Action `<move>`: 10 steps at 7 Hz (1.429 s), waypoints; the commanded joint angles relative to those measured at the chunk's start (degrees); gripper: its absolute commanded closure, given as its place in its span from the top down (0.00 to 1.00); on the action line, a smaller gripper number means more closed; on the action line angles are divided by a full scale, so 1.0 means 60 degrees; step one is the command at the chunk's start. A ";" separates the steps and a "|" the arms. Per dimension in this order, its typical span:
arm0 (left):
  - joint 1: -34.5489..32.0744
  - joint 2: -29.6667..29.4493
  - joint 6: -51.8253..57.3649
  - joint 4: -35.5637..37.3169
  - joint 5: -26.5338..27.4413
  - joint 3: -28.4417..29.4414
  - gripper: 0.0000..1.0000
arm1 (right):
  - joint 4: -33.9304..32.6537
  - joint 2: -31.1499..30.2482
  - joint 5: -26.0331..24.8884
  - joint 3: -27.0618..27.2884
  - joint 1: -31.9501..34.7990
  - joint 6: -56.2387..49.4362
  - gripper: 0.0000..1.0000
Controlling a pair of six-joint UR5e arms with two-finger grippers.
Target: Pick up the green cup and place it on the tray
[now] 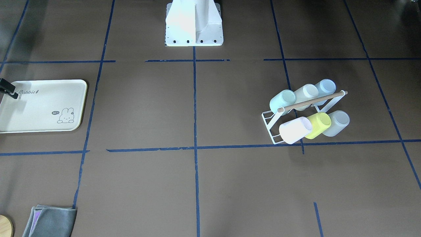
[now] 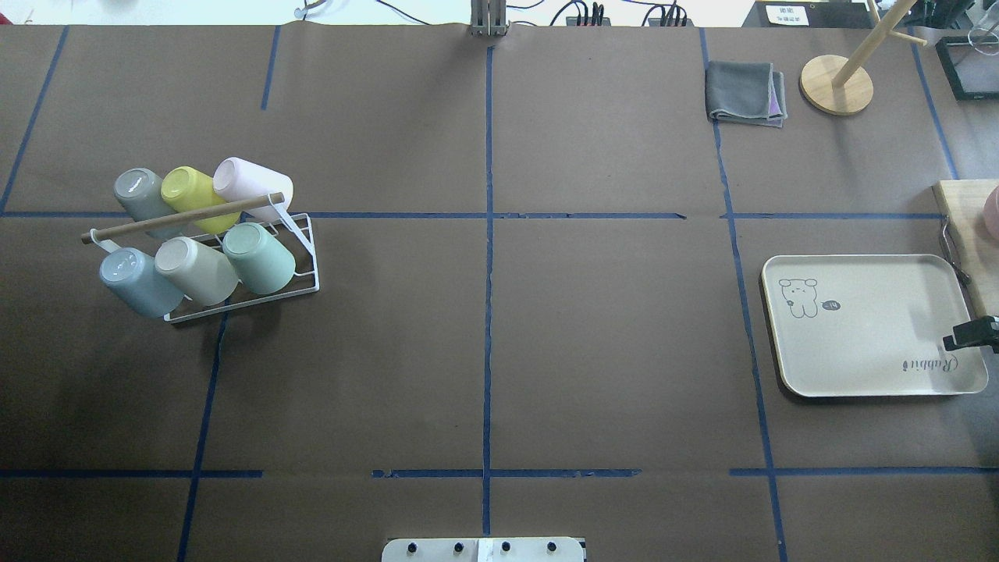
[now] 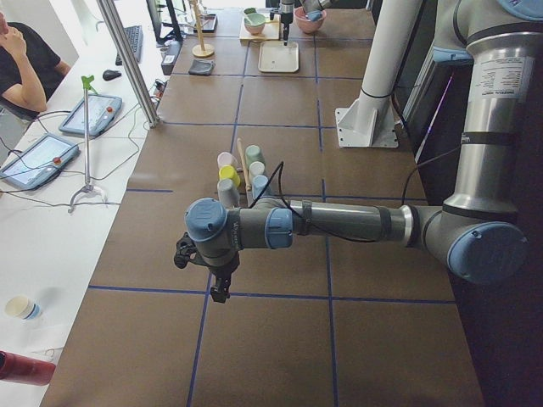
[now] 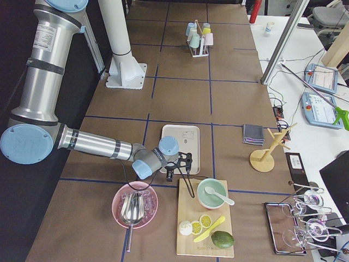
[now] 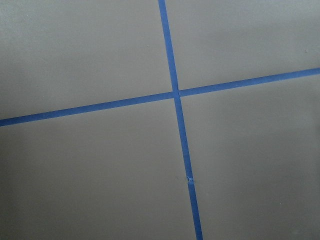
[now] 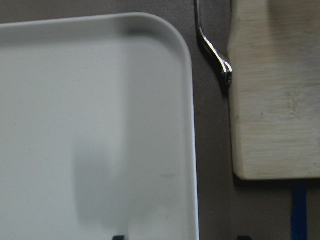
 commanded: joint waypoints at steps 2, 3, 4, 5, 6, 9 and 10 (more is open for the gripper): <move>0.0000 -0.0015 0.0000 0.0000 0.0000 0.0014 1.00 | 0.0018 -0.0084 -0.0066 0.0025 0.0014 -0.0028 0.58; 0.0000 -0.0029 0.0000 0.0000 0.0000 0.0015 1.00 | 0.0018 -0.0114 -0.0081 0.0025 0.0014 -0.0042 0.51; 0.0000 -0.0029 0.0000 0.0000 0.0000 0.0015 1.00 | 0.0018 -0.0114 -0.0081 0.0025 0.0014 -0.0057 0.43; 0.0000 -0.0029 0.0000 0.0000 0.0000 0.0015 1.00 | 0.0018 -0.0114 -0.0095 0.0025 0.0014 -0.0072 0.37; 0.0000 -0.0029 0.0000 0.0000 0.0000 0.0015 1.00 | 0.0018 -0.0114 -0.0096 0.0025 0.0014 -0.0057 0.29; 0.0000 -0.0044 0.0000 0.0000 0.0000 0.0015 1.00 | 0.0018 -0.0128 -0.0169 0.0025 0.0014 -0.0072 0.10; 0.0000 -0.0058 0.0000 0.0000 0.0000 0.0015 1.00 | 0.0119 -0.0201 -0.0169 0.0025 0.0014 -0.0086 0.00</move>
